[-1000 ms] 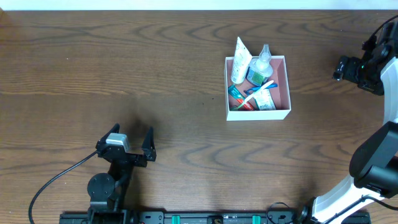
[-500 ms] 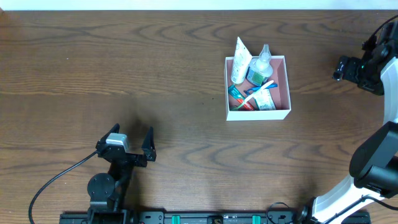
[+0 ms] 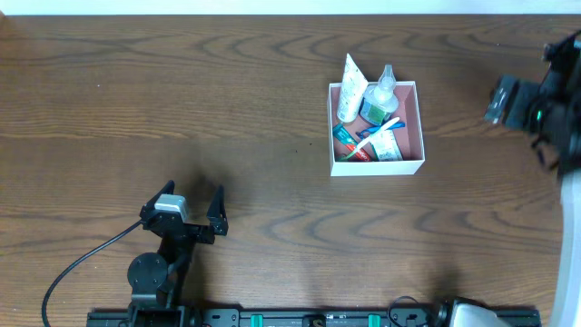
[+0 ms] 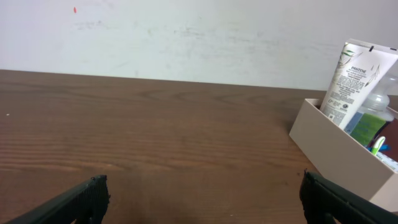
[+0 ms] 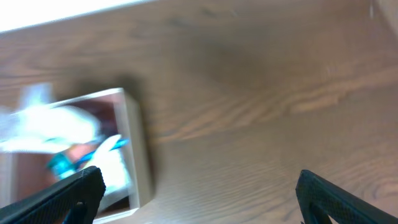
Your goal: Pack container
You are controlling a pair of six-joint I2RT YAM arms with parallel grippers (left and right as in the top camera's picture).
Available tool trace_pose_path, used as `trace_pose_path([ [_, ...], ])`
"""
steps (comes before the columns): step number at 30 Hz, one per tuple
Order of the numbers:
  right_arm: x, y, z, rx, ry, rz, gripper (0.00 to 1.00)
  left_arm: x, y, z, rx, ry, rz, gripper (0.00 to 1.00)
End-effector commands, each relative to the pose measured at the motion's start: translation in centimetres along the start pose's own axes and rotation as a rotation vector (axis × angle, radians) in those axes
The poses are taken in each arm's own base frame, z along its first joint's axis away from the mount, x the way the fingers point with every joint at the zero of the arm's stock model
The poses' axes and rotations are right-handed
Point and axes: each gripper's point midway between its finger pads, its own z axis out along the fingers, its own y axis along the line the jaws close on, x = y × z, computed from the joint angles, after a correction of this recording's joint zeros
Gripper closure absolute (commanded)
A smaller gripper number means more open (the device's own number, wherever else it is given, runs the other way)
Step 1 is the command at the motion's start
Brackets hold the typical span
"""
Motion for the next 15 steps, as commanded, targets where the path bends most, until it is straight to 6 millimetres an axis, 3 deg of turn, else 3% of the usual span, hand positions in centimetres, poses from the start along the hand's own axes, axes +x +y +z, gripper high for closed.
trace_pose_path([
  [1, 2.7, 2.3, -3.1, -0.059, -0.040, -0.044, 0.01, 1.6, 0.1, 0.1, 0.003, 0.044, -0.009, 0.02],
  [3, 4.4, 3.0, -5.0, -0.087, -0.079, -0.068, 0.01, 1.6, 0.1, 0.1, 0.003, 0.044, -0.009, 0.02],
  [8, 9.2, 2.3, -7.6, -0.095, -0.136, -0.072, 0.01, 1.6, 0.1, 0.1, 0.003, 0.044, -0.009, 0.02],
  [11, 11.5, 1.6, -8.0, -0.074, -0.177, -0.084, 0.01, 1.6, 0.1, 0.1, 0.003, 0.044, -0.009, 0.02],
  [15, 11.9, 1.8, -7.0, -0.101, -0.303, -0.084, 0.01, 1.6, 0.1, 0.1, 0.003, 0.044, -0.009, 0.02],
])
